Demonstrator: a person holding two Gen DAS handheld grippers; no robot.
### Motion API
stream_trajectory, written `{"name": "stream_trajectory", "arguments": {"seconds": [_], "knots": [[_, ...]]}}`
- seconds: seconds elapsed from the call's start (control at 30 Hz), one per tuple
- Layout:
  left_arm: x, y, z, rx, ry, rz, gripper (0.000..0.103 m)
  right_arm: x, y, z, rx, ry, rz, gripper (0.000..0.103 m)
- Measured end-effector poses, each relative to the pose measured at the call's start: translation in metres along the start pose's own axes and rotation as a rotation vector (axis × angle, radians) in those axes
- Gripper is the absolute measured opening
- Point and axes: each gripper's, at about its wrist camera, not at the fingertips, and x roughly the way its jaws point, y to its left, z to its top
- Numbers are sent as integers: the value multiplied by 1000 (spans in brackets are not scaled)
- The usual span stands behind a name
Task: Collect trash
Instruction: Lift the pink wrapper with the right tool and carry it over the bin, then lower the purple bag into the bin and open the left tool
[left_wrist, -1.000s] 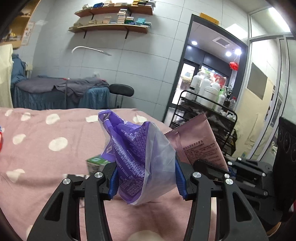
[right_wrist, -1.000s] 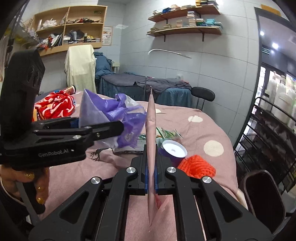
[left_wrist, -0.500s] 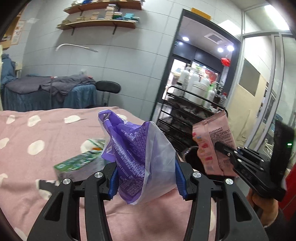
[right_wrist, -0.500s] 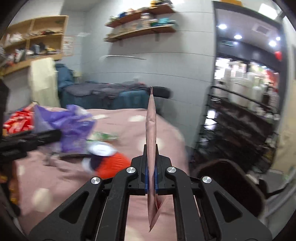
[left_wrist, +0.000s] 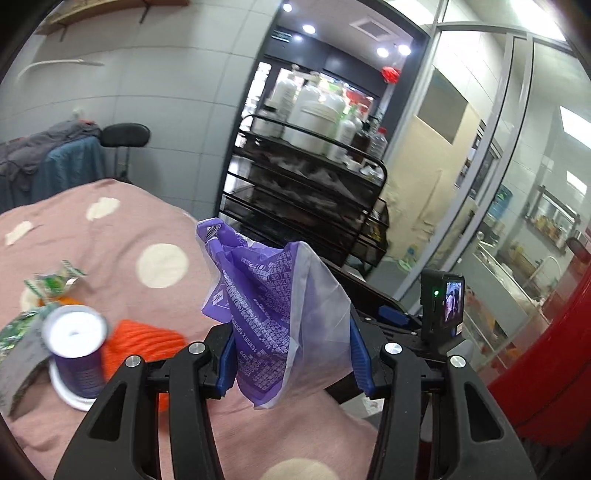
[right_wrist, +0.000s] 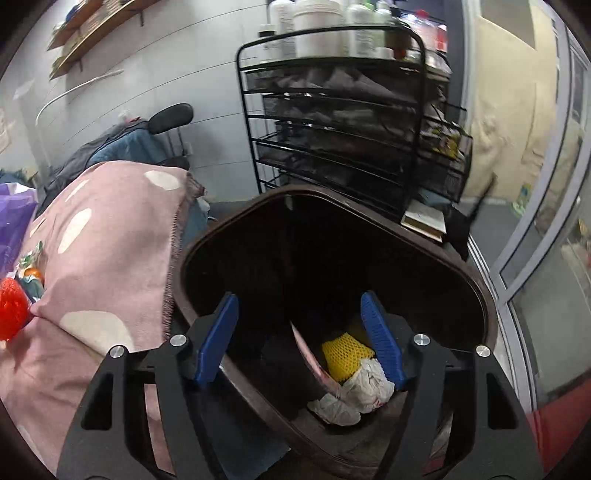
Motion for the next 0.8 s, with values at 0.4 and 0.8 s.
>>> {"name": "stream_trajectory", "arguments": {"seconds": [0.4,0.8], "knots": [[102,-41,4,34,231,-121,49,-41,-11,-40,21,-10,55,80],[183,-72,3,43,413,-165,68,-85,-27,-79,27,-30,40,85]]}}
